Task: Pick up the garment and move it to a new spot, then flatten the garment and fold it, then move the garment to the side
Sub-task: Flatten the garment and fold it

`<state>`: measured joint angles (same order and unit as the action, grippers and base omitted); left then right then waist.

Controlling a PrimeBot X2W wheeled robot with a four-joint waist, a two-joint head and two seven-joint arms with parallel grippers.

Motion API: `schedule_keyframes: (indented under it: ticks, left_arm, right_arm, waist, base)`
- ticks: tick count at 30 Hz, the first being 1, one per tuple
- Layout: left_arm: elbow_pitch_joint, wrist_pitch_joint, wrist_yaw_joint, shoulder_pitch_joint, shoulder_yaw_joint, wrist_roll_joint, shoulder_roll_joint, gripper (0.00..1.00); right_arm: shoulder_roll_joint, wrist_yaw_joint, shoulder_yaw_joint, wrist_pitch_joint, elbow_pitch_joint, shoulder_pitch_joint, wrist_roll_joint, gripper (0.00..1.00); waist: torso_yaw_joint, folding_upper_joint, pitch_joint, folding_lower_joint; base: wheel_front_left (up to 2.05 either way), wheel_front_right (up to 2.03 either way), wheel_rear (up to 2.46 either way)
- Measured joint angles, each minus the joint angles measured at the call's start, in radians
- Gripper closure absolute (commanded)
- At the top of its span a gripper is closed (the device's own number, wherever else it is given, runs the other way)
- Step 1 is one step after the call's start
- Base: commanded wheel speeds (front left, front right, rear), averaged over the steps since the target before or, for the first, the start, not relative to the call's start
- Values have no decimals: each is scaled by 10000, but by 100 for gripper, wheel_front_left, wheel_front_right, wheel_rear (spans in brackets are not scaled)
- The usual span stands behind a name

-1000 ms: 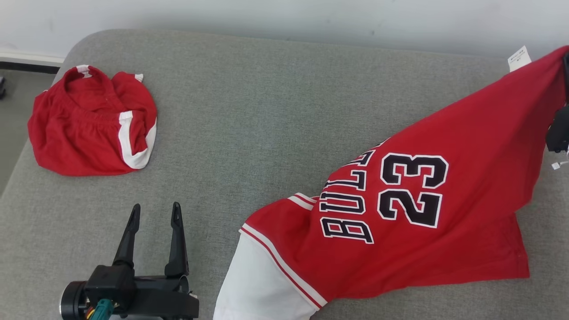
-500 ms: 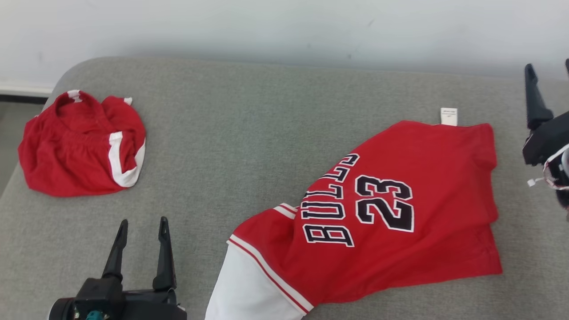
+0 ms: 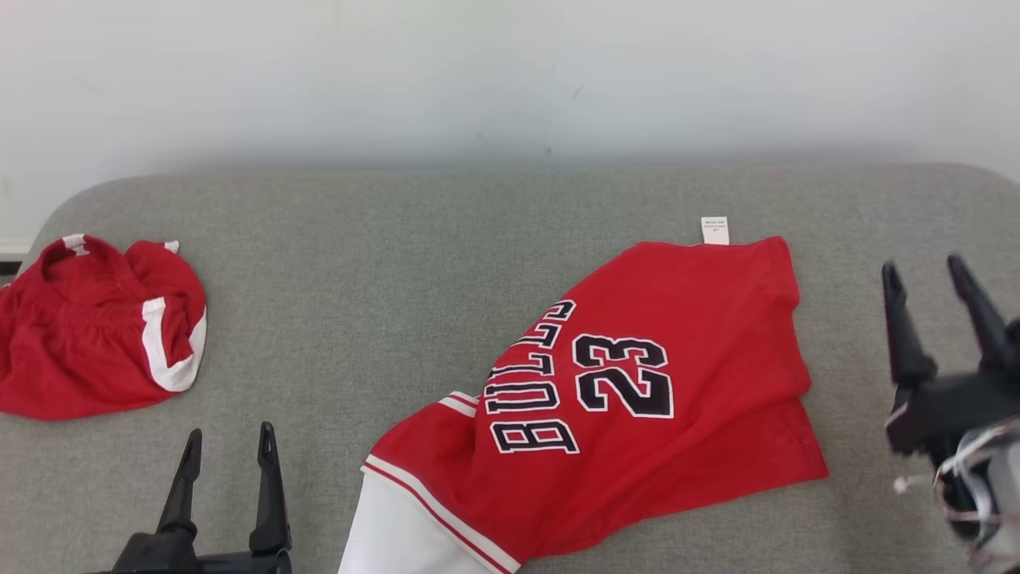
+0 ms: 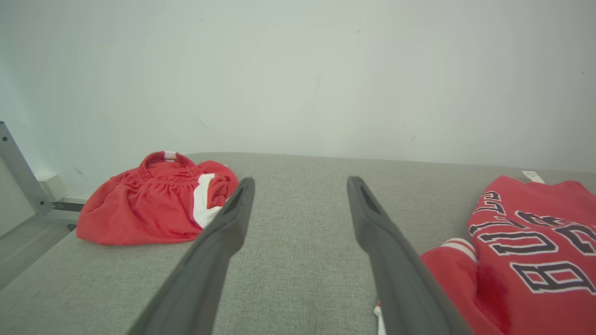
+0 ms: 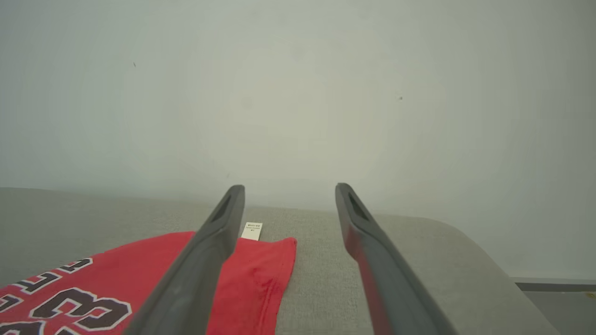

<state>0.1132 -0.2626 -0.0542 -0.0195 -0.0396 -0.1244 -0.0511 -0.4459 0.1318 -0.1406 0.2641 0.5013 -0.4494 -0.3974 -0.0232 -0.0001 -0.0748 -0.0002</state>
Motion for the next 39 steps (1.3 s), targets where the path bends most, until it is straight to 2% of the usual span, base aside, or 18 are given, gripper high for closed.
schedule_keyframes:
  ticks: [10,17,20,25,30,39]
  left_arm:
    - [-67,0,6,244,35,12,6,0]
    - [12,0,-81,244,65,8,6,0]
    - [58,0,-134,244,25,8,4,0]
    - [104,0,-159,244,23,8,4,0]
    - [134,0,-165,225,140,-12,6,0]
    - [155,0,-79,123,514,-109,4,0]
  right_arm:
    - [1361,0,1147,-316,-2548,3421,731,0]
    - [2452,0,1858,-543,-3457,5281,1106,0]
    - [2633,0,1916,-548,-3580,5475,1191,0]
    - [2629,0,1894,-761,-3593,5409,1352,0]
    - [2159,0,1726,-1068,-3216,4932,1244,0]
    - [1377,0,1143,-1486,-1499,3789,1051,0]
  waist:
    - [354,0,373,0]
    - [269,0,350,0]
    - [271,0,350,0]
    - [275,0,358,1]
    - [178,1,337,2]
    - [-190,0,110,2]
  base:
    - [0,0,0]
    - [0,0,0]
    - [0,0,0]
    - [0,0,0]
    - [0,0,0]
    - [0,0,0]
